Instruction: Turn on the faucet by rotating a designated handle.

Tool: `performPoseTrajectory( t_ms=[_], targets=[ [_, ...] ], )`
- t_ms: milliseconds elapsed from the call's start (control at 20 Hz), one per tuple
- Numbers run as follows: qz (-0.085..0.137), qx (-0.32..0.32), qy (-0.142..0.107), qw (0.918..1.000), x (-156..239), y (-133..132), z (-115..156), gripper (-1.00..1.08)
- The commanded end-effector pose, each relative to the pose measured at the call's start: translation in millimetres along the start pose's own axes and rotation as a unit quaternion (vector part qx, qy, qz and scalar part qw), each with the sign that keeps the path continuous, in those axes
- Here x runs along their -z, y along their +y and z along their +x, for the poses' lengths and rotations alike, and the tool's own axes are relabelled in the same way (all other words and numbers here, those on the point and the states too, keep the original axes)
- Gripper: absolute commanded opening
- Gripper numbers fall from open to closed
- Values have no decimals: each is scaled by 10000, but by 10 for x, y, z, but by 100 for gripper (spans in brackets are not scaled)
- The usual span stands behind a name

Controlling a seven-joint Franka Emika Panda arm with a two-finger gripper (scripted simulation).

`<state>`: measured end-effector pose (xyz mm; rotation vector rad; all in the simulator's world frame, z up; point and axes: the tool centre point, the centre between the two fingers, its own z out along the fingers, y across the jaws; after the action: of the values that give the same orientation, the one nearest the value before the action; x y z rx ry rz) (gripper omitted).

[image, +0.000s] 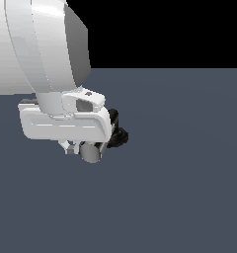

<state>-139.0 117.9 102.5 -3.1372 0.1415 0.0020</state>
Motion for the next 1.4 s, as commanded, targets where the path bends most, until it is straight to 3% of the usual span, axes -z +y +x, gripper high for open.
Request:
performPoseTrajectory(
  t_ms=[0,250,1350],
  targets=[
    [-4,-4,6,10000,-10,-4,12,-100],
    [-4,-4,6,10000,-8,-3,11,-100],
    [-4,-4,6,10000,-7,1032,81,-100]
  ],
)
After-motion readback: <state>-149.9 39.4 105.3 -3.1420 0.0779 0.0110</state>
